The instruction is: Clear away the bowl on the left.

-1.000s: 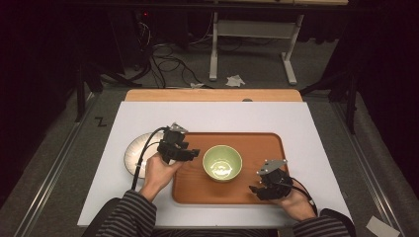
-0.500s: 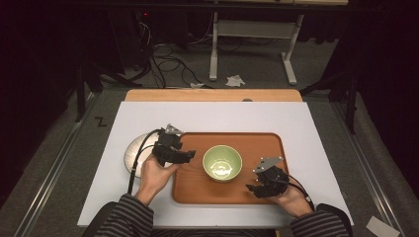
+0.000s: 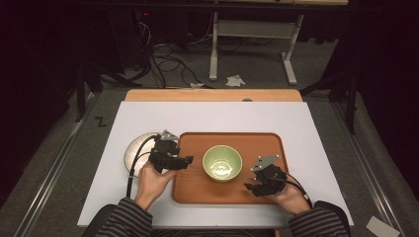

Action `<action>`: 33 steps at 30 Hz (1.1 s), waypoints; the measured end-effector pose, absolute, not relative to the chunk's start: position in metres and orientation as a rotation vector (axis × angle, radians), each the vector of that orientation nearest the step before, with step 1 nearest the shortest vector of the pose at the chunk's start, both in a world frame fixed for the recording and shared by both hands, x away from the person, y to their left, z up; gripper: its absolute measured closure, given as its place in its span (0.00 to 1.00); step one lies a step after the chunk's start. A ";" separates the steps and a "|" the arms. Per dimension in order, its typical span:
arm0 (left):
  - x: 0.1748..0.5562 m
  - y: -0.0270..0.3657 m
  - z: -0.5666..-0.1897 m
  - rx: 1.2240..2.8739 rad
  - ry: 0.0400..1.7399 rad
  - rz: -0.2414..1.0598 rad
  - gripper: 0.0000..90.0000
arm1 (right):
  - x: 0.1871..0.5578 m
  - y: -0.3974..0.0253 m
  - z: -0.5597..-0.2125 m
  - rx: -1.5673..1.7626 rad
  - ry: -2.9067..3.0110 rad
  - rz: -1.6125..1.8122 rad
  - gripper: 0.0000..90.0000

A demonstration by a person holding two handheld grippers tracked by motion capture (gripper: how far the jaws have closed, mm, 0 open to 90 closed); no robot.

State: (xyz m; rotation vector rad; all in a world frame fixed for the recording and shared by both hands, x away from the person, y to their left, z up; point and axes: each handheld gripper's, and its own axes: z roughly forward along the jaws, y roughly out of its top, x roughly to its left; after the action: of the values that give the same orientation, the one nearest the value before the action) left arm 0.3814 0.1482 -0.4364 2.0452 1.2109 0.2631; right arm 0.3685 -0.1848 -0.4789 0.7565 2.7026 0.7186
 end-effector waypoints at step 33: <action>0.351 0.146 -0.444 2.097 1.186 0.287 0.42 | 0.368 -0.184 -0.480 0.756 2.718 0.699 0.46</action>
State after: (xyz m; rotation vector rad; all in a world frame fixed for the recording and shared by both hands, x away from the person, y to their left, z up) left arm 0.3510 0.1461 -0.4439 2.0968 1.1863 0.2872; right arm 0.3684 -0.1837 -0.4804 0.7556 2.7183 0.6994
